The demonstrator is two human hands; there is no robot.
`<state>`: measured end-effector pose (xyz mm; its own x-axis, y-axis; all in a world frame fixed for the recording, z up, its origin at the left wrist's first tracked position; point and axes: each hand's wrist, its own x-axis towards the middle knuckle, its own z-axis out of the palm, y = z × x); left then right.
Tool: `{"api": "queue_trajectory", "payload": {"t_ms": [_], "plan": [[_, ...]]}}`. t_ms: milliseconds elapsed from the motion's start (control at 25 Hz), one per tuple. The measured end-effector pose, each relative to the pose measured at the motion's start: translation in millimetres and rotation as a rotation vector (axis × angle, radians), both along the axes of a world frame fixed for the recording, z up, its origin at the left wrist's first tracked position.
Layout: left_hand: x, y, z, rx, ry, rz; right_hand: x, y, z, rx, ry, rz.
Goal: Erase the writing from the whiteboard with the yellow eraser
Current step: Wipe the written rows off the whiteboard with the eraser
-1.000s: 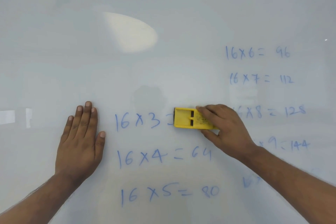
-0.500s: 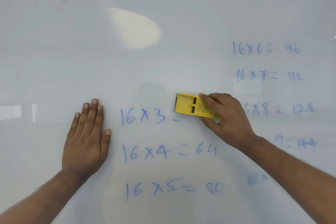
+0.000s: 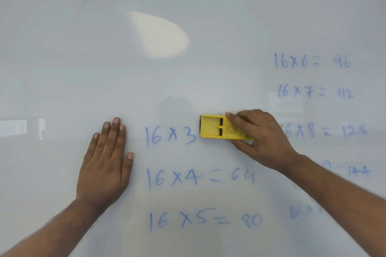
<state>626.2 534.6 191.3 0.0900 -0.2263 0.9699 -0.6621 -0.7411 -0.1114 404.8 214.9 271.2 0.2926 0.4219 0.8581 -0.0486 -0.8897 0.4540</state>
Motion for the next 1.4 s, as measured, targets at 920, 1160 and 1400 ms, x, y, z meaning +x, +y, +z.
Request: {"api": "queue_trajectory", "payload": {"t_ms": [920,1160,1400], "plan": [[4.1,3.7,-6.9,-0.012,-0.017,-0.024,40.1,61.8,-21.2,-0.131,0.074,0.026],[0.8,3.4,-6.2,-0.011,-0.022,-0.015,27.9,46.7,1.7,-0.090,0.021,-0.005],[-4.0,-0.4,0.7,-0.035,-0.024,-0.049,61.0,88.9,4.9,-0.021,-0.007,0.072]]}}
